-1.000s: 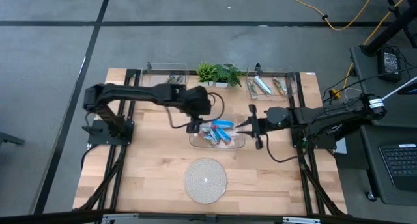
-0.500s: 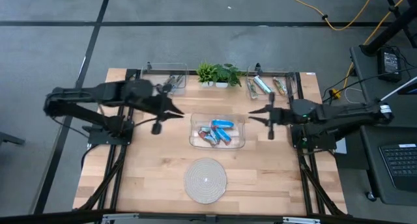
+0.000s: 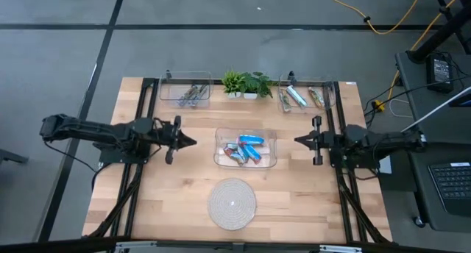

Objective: Pick and place Granola Bars by type
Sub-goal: Return to Home Position

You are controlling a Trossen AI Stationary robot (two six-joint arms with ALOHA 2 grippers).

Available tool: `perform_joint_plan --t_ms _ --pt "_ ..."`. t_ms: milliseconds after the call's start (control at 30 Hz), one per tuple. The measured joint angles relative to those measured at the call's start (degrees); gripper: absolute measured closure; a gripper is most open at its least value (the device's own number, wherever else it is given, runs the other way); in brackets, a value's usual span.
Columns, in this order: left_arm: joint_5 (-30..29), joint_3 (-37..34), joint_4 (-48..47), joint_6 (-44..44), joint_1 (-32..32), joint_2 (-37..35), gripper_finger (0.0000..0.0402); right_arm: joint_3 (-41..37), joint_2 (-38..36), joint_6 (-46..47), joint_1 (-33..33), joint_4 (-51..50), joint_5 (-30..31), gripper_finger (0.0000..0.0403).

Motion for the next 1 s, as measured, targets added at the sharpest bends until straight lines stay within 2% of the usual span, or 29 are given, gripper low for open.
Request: perform_joint_plan --t_ms 133,233,367,433,700,1000 --pt "-2.49 -6.8 4.87 -1.99 0.01 -3.64 0.0399 0.03 -4.0 0.47 0.04 -5.76 1.17 0.0398" --pt "-5.1 -7.7 5.45 -0.35 0.28 -7.5 0.04 0.18 -4.61 -1.68 0.29 -5.66 1.18 0.0399" --pt "-5.57 -7.8 4.89 3.64 1.2 -13.96 0.0399 0.18 -4.49 -1.95 0.25 -5.73 2.26 0.0399" --pt "-5.84 -7.76 2.42 3.91 1.85 -17.51 0.0399 0.18 -4.48 -1.92 0.25 -5.76 2.26 0.0399" --pt "-6.14 -7.77 -17.13 2.51 3.62 -31.24 0.0399 0.18 -4.34 -2.18 0.25 -5.88 1.98 0.0398" --pt "-4.04 -7.62 -17.45 2.55 4.37 -28.35 0.0399 0.18 -2.74 -1.96 0.25 -5.91 1.81 0.0397"
